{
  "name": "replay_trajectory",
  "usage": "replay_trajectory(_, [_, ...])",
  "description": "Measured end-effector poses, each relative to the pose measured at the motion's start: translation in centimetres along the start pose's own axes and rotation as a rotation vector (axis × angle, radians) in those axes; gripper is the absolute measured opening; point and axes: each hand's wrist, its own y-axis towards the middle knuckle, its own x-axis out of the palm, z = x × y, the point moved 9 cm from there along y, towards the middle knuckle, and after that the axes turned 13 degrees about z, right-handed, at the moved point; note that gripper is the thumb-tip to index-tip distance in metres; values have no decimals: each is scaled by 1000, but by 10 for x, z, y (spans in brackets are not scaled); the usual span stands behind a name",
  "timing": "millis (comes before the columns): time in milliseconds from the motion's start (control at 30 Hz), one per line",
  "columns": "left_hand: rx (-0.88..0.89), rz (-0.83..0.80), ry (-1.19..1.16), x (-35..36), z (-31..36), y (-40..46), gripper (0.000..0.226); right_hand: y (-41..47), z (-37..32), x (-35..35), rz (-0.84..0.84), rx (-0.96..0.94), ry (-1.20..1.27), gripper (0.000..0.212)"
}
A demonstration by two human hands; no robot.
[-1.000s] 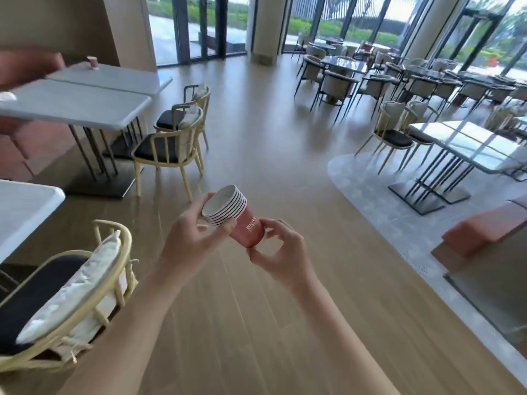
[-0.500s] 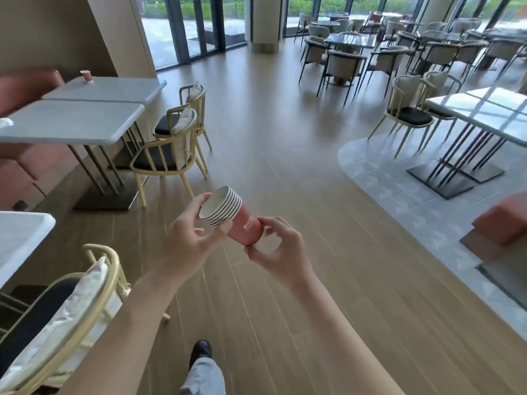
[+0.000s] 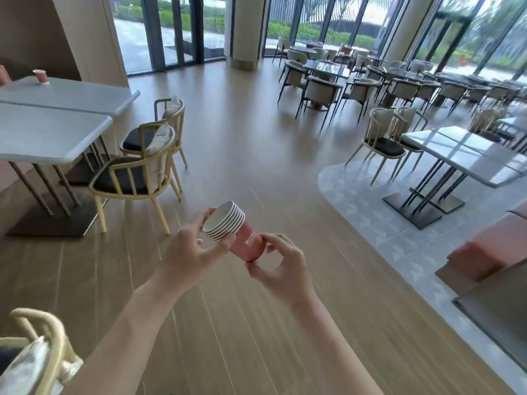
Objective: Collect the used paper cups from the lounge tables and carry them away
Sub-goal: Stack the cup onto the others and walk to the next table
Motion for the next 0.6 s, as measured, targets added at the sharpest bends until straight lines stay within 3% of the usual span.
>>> replay_trajectory(133, [11, 21, 22, -30, -34, 66, 82, 46, -7, 65, -8, -10, -3, 48])
replay_trajectory(300, [9, 49, -4, -75, -63, 140, 55, 96, -29, 146, -44, -54, 5, 49])
replay_trajectory(600, [-27, 226, -18, -158, -126, 214, 67, 160, -62, 272, -230, -127, 54, 48])
